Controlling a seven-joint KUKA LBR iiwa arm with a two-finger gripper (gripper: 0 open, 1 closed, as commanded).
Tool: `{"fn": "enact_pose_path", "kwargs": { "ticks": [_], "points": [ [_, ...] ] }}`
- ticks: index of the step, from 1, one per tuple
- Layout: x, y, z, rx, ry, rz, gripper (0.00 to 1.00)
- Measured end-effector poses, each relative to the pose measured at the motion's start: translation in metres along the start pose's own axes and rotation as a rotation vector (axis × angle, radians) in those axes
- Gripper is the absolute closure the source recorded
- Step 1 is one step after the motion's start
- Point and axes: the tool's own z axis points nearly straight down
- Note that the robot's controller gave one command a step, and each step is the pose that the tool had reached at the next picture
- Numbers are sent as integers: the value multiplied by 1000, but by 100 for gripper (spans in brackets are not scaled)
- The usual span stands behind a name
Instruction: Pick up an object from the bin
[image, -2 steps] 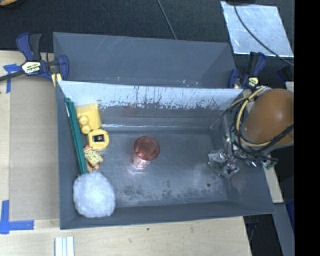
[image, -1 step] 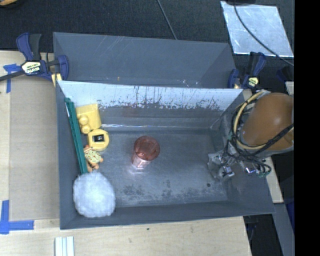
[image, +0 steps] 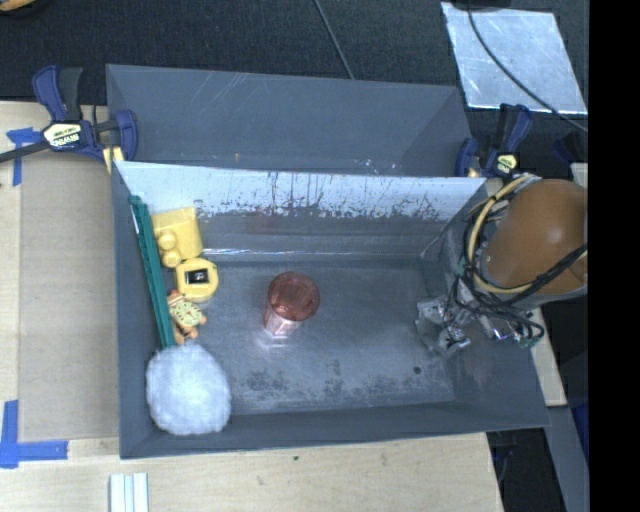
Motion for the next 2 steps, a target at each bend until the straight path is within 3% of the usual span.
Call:
{"fn": "enact_pose_path", "kwargs": {
  "ticks": [1,2],
  "points": [
    [-6,0,2,0,-1,-53,100],
    [3,-2,-6,0,-1,0,100]
  ]
}}
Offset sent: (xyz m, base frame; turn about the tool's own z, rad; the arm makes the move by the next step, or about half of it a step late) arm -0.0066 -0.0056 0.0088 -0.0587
